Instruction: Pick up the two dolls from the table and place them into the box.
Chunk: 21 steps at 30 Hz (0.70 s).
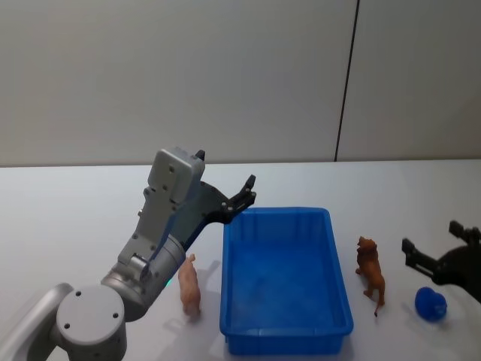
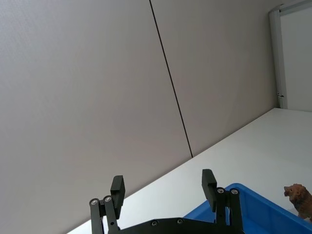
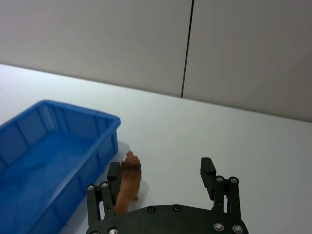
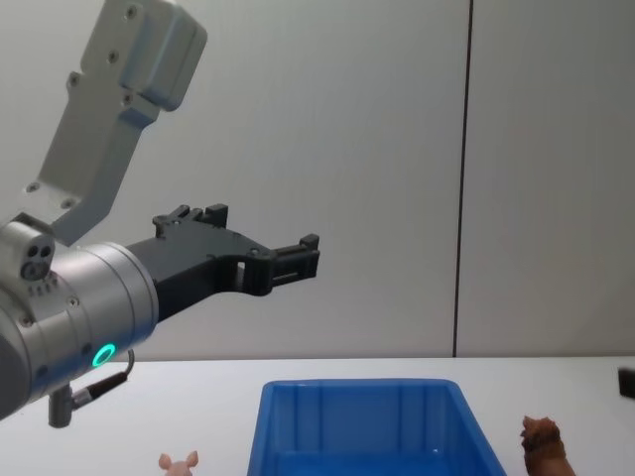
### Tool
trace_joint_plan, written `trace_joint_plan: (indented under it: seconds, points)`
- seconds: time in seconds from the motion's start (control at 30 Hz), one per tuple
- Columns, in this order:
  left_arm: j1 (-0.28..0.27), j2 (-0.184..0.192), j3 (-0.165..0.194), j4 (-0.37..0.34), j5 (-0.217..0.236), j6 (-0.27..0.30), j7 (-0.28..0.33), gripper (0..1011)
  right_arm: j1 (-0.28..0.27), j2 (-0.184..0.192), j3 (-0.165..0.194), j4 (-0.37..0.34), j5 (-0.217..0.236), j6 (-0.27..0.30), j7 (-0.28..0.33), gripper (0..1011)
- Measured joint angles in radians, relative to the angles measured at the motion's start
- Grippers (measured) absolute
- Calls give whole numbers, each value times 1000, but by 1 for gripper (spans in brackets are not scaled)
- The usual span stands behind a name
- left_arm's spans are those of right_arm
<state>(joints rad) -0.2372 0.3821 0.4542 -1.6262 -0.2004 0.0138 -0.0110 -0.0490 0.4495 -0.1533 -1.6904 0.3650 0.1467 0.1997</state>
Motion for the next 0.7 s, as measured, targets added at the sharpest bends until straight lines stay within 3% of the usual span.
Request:
trace_joint_plan:
  seconds: [0.7]
  points:
    - [0,0,0,0,0,0,0,1001,1,26,0,82,-29,94,82,1001]
